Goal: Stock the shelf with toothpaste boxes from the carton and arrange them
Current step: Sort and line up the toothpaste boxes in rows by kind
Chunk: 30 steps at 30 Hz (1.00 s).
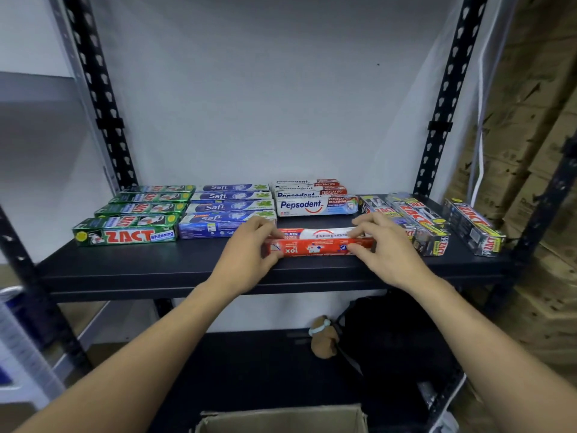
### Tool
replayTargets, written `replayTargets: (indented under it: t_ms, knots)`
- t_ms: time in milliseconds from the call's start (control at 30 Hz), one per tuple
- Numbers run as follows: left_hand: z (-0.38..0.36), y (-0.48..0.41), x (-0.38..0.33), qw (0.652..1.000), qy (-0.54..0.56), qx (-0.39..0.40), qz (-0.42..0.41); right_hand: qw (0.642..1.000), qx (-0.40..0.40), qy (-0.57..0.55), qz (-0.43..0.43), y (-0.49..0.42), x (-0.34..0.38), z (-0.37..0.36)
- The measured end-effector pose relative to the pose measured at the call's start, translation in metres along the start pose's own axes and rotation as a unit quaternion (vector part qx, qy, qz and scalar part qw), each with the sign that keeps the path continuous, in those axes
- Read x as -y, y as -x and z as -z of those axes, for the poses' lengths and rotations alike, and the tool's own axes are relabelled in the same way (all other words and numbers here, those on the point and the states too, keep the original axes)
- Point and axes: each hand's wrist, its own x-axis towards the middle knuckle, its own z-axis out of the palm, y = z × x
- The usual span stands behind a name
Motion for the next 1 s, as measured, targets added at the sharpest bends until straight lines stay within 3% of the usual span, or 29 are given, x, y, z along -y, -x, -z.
replayTargets:
  t_ms: [167, 300, 433, 767, 867, 1000]
  knots:
    - [0.000, 0.000, -0.005, 0.994, 0.087, -0.047, 0.042, 0.998, -0.015, -0.027, -0.046, -0.004, 0.003, 0.007]
    - [0.004, -0.005, -0.006, 0.988, 0.119, -0.001, 0.101, 0.993, 0.066, -0.004, -0.102, -0.007, -0.001, 0.011]
    - [0.009, -0.007, -0.008, 0.992, 0.078, 0.029, 0.096, 0.993, 0.065, -0.002, -0.100, -0.008, -0.003, 0.014]
    - [0.006, -0.003, -0.017, 0.989, 0.086, -0.047, 0.109, 0.981, -0.108, 0.012, -0.163, -0.004, 0.010, -0.013]
    - [0.004, -0.003, -0.020, 0.988, 0.086, -0.050, 0.114, 0.978, -0.104, 0.000, -0.182, -0.003, 0.012, -0.015]
    - [-0.004, 0.002, -0.029, 0.995, 0.075, -0.042, 0.055, 0.978, -0.087, -0.007, -0.188, -0.005, 0.013, -0.013]
